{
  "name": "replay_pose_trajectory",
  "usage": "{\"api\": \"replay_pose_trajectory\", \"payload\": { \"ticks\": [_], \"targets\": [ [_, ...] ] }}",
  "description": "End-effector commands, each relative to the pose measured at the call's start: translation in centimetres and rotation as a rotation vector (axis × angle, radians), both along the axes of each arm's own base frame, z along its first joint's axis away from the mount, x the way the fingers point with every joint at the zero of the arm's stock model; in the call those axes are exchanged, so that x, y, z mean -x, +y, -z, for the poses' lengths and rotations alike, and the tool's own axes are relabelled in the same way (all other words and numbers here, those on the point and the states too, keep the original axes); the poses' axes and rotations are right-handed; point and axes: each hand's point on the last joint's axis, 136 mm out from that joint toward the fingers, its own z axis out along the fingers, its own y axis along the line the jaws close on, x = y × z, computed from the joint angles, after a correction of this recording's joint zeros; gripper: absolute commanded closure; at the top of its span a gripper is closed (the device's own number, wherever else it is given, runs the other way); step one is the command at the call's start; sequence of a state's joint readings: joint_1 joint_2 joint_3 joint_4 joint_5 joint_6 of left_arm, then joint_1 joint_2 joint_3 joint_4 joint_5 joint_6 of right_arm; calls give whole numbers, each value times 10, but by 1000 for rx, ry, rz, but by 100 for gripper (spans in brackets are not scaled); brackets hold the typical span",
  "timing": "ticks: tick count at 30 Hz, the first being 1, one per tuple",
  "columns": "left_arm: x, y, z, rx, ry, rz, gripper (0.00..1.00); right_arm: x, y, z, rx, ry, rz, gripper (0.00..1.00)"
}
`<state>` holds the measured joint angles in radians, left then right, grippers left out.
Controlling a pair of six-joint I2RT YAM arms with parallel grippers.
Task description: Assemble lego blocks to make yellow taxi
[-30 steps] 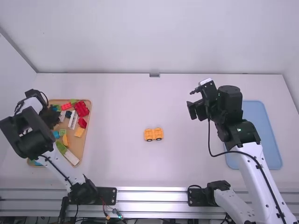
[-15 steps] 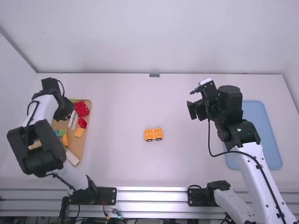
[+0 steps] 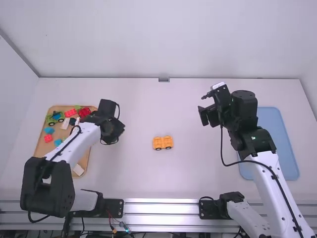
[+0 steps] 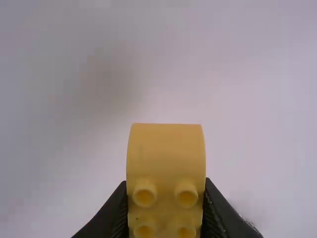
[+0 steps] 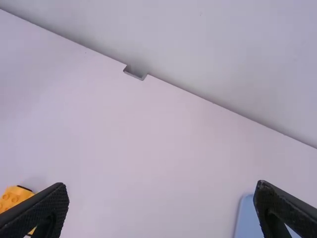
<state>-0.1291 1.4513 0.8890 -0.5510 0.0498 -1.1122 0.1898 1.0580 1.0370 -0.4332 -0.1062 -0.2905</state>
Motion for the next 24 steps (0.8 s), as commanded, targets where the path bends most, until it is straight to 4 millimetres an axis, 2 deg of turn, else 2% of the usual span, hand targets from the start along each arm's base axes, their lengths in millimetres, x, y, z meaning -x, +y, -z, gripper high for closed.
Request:
{"api": "replay_pose_trajectory", "payload": {
  "ticks": [1, 2, 10, 15, 19, 24],
  "targets": [
    [11, -23, 17, 94, 67, -123, 98, -3, 2, -9, -10, -25, -4, 2],
    [11, -34, 25, 112, 86, -152, 98, -4, 2, -5, -10, -29, -5, 1],
    [6, -76, 56, 109, 233, -234, 98, -11, 4, 5, -23, -57, -1, 1],
    [10, -80, 62, 18, 357, -408, 98, -11, 3, 6, -40, -49, 11, 1],
    [4, -90, 64, 21, 360, -462, 98, -11, 3, 7, -39, -46, 11, 1],
    [4, -85, 73, -31, 326, -602, 98, -10, 3, 8, -39, -44, 9, 1]
  ]
}}
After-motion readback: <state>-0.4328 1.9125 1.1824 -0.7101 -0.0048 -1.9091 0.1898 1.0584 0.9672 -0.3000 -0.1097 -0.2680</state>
